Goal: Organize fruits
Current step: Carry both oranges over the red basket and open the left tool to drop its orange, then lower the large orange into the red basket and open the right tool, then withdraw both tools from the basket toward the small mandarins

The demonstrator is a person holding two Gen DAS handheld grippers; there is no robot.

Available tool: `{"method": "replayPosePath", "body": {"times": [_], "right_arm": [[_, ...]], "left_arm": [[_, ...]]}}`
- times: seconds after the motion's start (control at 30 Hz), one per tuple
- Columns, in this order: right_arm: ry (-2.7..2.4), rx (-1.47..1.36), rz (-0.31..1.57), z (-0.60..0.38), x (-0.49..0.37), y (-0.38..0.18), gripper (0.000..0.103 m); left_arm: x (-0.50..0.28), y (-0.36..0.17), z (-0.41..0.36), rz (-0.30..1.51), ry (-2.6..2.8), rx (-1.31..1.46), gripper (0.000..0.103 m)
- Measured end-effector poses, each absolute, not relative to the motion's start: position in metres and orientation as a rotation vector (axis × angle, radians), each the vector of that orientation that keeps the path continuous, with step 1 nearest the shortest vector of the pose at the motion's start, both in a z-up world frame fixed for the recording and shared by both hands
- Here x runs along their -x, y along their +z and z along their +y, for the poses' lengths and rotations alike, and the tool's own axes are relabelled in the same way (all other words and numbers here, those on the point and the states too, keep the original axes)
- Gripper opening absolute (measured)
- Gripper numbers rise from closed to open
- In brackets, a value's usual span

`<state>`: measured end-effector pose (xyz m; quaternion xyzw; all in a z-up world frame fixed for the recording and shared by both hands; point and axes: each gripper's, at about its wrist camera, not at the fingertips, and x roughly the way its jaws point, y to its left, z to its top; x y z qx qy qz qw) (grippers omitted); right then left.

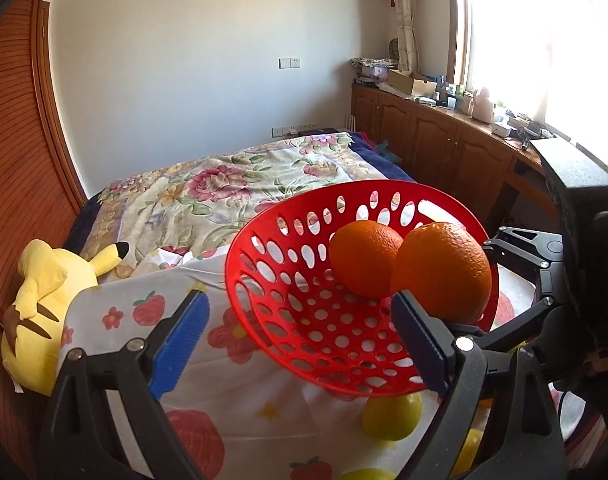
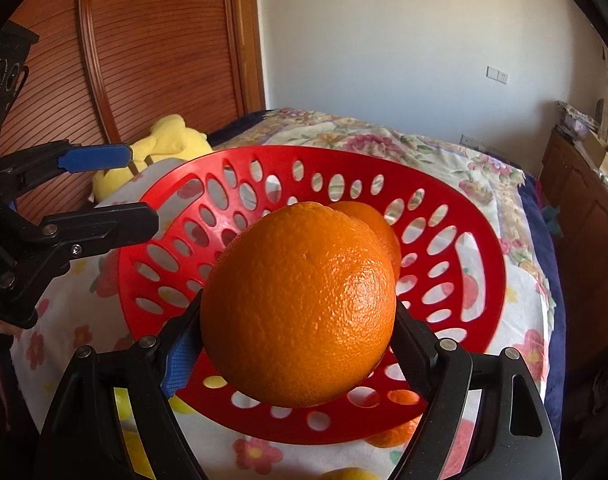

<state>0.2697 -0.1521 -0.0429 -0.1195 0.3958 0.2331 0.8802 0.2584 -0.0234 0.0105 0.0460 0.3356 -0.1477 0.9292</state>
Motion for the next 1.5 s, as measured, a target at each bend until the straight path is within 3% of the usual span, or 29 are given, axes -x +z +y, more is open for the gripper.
{"method": "replayPosePath", "body": {"times": [0.6, 0.87, 1.27, 1.5], "right_arm": [[0.428, 0.251, 0.875, -0.128, -0.281, -0.062, 0.085], [0.413, 0.221, 0.774, -0.132, -0.274, -0.026, 0.088], [0.360, 0.169, 0.674, -0.170, -0.190, -0.011, 0.088], [0.338, 0.151, 0.680, -0.187, -0.147, -0.023, 0.082]], "left_arm": [[-0.231, 0.010, 0.004, 0.670, -0.293, -0.058, 0.093], [-0.216, 0.011, 0.008, 0.661, -0.299, -0.052, 0.093], [-0.171, -0.006, 0.002, 0.647, -0.322, -0.035, 0.093], [-0.143, -0.027, 0.006, 0.667, -0.318, 0.015, 0.093]]}}
